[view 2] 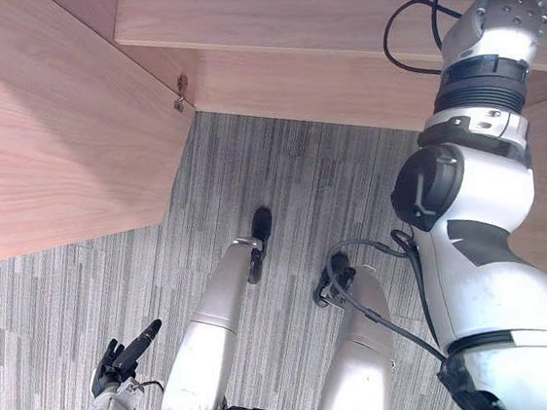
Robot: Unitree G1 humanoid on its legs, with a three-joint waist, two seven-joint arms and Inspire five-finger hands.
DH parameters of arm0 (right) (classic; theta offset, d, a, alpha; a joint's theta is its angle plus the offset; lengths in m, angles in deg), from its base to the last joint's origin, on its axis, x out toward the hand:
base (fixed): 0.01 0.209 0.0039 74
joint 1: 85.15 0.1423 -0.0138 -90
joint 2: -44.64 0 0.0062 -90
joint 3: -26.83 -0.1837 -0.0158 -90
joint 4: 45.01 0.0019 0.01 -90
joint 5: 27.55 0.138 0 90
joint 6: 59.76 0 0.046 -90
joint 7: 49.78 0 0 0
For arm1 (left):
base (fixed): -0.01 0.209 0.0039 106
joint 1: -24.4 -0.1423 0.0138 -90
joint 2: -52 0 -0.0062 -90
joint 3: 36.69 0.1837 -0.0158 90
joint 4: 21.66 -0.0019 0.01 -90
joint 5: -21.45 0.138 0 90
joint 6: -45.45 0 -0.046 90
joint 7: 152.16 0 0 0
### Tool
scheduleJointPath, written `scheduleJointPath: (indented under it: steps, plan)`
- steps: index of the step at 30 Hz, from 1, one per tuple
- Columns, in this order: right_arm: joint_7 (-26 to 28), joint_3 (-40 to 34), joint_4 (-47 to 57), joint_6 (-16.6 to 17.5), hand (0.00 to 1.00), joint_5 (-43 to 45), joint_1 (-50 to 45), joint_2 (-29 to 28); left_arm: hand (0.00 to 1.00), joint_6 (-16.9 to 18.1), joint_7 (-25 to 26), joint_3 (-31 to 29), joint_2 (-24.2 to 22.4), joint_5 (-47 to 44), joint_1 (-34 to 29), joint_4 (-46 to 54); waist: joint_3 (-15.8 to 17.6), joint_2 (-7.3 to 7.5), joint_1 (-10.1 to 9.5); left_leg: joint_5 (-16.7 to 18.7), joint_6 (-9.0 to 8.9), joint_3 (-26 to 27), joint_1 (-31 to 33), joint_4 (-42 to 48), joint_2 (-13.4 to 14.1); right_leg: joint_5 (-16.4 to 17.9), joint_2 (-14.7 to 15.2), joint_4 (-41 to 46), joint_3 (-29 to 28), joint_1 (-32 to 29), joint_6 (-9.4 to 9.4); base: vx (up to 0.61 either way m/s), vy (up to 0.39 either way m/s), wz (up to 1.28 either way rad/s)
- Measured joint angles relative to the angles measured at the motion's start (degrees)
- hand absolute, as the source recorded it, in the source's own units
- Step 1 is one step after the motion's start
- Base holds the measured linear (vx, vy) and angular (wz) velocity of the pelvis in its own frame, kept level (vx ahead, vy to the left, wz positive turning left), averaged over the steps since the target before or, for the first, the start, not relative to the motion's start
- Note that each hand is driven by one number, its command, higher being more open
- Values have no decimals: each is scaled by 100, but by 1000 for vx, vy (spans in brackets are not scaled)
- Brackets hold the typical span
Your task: Walk over to the cabinet, pick up the folder, carry it to the office cabinet, place the folder inside the office cabinet, then close the office cabinet door
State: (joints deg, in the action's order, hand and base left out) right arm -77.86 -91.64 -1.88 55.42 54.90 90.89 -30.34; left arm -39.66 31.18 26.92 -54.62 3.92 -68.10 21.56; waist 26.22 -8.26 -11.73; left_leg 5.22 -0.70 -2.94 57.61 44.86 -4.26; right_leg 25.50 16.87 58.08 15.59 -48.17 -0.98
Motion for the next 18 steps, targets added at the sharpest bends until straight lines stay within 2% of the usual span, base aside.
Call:
scheduleJointPath:
  steps: [8,13,18]
  plan:
    - [170,603,62,-253,100,-51,0,-2,100,4,-20,1,-71,-34,0,1,-1,5,100,0,0,2,-1,-10,14,-7,-14,-15,-3,1,-12,0,0,0]
    - [418,779,101,-459,100,-67,3,-1,100,4,-35,10,-71,-42,0,-97,-1,8,99,-47,38,62,-50,-134,46,-72,-22,-104,-21,13,9,0,5,-3]
    - [529,823,175,-513,100,-67,7,-1,100,6,-74,8,-66,-102,-2,-213,0,10,93,-90,66,118,-121,-268,80,-157,-58,-245,-51,51,5,6,12,-5]
